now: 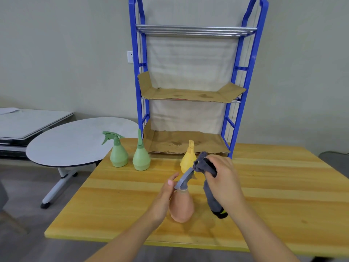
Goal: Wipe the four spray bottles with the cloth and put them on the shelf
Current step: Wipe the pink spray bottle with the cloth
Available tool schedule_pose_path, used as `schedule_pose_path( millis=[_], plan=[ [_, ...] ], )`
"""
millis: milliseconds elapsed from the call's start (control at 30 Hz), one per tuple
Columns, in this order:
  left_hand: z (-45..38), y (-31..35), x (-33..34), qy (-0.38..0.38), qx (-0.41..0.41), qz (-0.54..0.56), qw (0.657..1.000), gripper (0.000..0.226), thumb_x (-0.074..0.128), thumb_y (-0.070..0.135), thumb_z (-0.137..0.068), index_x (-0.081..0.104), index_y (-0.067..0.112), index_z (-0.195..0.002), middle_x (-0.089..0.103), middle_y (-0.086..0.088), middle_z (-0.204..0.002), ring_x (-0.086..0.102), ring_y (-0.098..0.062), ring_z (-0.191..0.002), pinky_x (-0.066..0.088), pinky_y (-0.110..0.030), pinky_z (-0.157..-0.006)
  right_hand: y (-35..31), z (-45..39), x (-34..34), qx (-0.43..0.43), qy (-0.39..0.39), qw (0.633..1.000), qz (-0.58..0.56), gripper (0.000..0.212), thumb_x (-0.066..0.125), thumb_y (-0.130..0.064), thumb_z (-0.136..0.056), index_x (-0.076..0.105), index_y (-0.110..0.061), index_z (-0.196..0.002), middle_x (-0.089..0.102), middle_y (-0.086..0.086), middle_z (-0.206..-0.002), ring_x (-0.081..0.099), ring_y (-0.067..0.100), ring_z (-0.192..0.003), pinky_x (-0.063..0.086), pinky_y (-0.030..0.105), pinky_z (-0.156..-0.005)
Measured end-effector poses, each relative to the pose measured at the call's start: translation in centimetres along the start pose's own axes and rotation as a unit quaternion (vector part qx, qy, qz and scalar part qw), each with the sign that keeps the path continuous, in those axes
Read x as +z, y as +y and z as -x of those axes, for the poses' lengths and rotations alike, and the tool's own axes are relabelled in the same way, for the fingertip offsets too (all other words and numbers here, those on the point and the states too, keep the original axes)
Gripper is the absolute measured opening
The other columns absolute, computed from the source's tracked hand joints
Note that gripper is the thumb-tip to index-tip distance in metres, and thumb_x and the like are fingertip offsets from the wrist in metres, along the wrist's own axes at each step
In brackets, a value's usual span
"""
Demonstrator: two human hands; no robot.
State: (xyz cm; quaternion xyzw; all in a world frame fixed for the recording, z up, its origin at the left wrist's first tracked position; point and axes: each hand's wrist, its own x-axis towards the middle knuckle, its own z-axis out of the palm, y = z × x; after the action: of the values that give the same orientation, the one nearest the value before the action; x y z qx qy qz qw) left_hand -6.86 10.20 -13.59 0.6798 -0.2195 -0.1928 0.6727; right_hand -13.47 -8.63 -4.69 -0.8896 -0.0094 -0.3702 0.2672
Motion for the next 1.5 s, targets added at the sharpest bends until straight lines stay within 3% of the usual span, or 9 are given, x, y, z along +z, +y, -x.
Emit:
schedule_pose_path(
  millis=[67, 167, 300, 467, 667, 867, 1133, 1333, 1500],
  plan=[
    [0.9, -0.9, -0.3, -0.019, 0.007, -0.052, 0.998, 0.067, 0.064, 0.064, -0.086, 0.036, 0.049, -0.145, 0.051, 0.025, -0.144, 0.049, 0.014, -0.127, 0.045, -0.014, -0.097, -0.3, -0.9, -0.1, -0.030, -0.020, 0.998, 0.053, 0.023, 0.061, 0.002, -0.082, 0.063, -0.018, -0.093, 0.059, -0.014, -0.093, 0.042, 0.011, -0.091, 0.033, 0.015, -0.077],
    [1.1, -2.8, -0.6, -0.018, 0.013, -0.118, 0.993, 0.061, 0.070, 0.021, -0.090, 0.042, 0.049, -0.135, 0.058, 0.019, -0.136, 0.055, 0.007, -0.122, 0.050, -0.020, -0.097, -1.1, -1.9, 0.3, -0.088, -0.074, 0.984, 0.135, 0.028, 0.065, 0.007, -0.075, 0.063, -0.013, -0.093, 0.061, -0.004, -0.095, 0.040, 0.015, -0.089, 0.040, 0.025, -0.076],
    [0.6, -3.3, -1.0, 0.009, 0.032, -0.181, 0.983, 0.057, 0.073, 0.034, -0.085, 0.046, 0.053, -0.131, 0.059, 0.019, -0.128, 0.056, 0.000, -0.119, 0.048, -0.031, -0.105, -2.5, -2.2, 0.9, -0.167, -0.122, 0.965, 0.158, 0.028, 0.065, 0.008, -0.068, 0.063, -0.009, -0.090, 0.060, 0.000, -0.093, 0.041, 0.016, -0.090, 0.046, 0.028, -0.076],
    [0.0, -3.3, -0.8, 0.006, 0.052, -0.208, 0.977, 0.048, 0.073, 0.039, -0.085, 0.054, 0.056, -0.126, 0.060, 0.025, -0.114, 0.057, -0.002, -0.109, 0.048, -0.027, -0.092, -3.5, -0.2, 1.0, -0.238, -0.198, 0.941, 0.133, 0.020, 0.050, -0.002, -0.083, 0.062, -0.010, -0.096, 0.057, 0.000, -0.098, 0.043, 0.018, -0.094, 0.042, 0.029, -0.081],
    [-0.1, -4.0, -1.0, -0.002, 0.053, -0.216, 0.975, 0.072, 0.073, 0.046, -0.081, 0.049, 0.028, -0.147, 0.054, 0.016, -0.133, 0.053, -0.002, -0.122, 0.045, -0.026, -0.105, -1.0, -3.9, 0.3, -0.129, -0.162, 0.956, 0.206, 0.030, 0.059, 0.000, -0.083, 0.060, -0.014, -0.109, 0.060, -0.003, -0.111, 0.040, 0.015, -0.105, 0.038, 0.024, -0.088],
    [-0.6, -4.5, -1.1, -0.001, 0.056, -0.219, 0.974, 0.064, 0.074, 0.053, -0.083, 0.052, 0.038, -0.141, 0.059, 0.014, -0.122, 0.057, -0.007, -0.111, 0.048, -0.030, -0.094, -3.1, -1.1, 0.6, -0.227, -0.244, 0.936, 0.116, 0.023, 0.056, 0.000, -0.085, 0.062, -0.012, -0.104, 0.060, -0.003, -0.103, 0.044, 0.017, -0.100, 0.042, 0.027, -0.083],
    [-1.0, -4.5, -0.5, 0.042, 0.023, -0.227, 0.973, 0.084, 0.081, 0.053, -0.071, 0.037, 0.045, -0.142, 0.045, 0.021, -0.136, 0.048, -0.001, -0.124, 0.048, -0.031, -0.106, -0.2, -1.2, -0.3, -0.019, -0.120, 0.992, 0.041, 0.030, 0.060, 0.000, -0.085, 0.064, -0.019, -0.108, 0.061, -0.012, -0.097, 0.043, 0.009, -0.102, 0.037, 0.012, -0.078],
    [-2.3, -4.0, 1.4, 0.162, 0.011, -0.295, 0.942, 0.092, 0.075, 0.071, -0.067, 0.033, 0.041, -0.143, 0.027, 0.011, -0.129, 0.024, -0.013, -0.120, 0.032, -0.031, -0.106, 0.5, 1.2, -0.5, 0.053, -0.087, 0.995, -0.015, 0.033, 0.062, -0.006, -0.089, 0.063, -0.024, -0.116, 0.049, -0.034, -0.095, 0.046, 0.007, -0.102, 0.034, 0.002, -0.079],
    [-2.6, -4.6, 2.6, 0.122, -0.020, -0.282, 0.951, 0.095, 0.060, 0.068, -0.073, 0.019, 0.032, -0.151, 0.020, 0.010, -0.148, 0.021, -0.021, -0.134, 0.030, -0.041, -0.114, 0.7, 2.5, -0.4, 0.047, -0.062, 0.997, -0.016, 0.023, 0.067, 0.000, -0.085, 0.067, -0.010, -0.106, 0.057, -0.017, -0.089, 0.048, 0.010, -0.089, 0.033, 0.001, -0.080]
  ],
)
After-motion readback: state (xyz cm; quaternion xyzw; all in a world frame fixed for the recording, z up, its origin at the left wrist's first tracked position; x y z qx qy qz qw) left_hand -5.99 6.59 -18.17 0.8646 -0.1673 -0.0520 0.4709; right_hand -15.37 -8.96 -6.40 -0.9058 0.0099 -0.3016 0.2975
